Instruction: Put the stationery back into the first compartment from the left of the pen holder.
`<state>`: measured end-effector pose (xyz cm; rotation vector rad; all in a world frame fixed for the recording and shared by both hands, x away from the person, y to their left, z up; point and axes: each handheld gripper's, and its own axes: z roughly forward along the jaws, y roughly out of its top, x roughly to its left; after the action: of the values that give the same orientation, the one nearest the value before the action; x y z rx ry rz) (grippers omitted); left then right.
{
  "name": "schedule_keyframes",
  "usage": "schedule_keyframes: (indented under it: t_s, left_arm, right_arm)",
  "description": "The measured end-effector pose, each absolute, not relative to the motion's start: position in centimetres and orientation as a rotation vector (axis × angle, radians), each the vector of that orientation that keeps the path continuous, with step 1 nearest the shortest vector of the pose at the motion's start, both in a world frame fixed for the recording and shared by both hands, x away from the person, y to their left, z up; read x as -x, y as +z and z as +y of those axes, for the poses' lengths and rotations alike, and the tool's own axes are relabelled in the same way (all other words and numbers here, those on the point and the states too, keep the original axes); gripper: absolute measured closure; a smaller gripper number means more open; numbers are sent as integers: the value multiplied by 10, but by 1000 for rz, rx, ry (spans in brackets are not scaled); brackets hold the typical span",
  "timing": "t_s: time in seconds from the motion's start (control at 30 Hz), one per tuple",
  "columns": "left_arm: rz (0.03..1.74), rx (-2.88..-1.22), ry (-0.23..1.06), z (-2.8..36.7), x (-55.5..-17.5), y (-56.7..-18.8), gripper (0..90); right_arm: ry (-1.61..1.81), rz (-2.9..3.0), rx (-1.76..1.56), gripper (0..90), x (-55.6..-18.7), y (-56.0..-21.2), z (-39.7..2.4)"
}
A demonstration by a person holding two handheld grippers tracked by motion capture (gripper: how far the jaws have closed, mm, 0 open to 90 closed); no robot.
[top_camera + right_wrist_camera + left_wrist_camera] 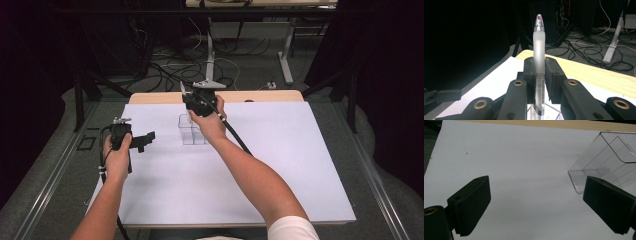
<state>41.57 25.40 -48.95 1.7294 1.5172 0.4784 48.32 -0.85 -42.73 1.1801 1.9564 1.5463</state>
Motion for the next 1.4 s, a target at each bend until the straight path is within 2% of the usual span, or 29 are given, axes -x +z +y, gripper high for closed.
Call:
schedule_keyframes:
  t_s: [1.4]
  left_arm:
    - [1517,-1726,471,257,-416,-489,81]
  right_arm:
    - [1496,1999,-1178,802,-493,-450,8]
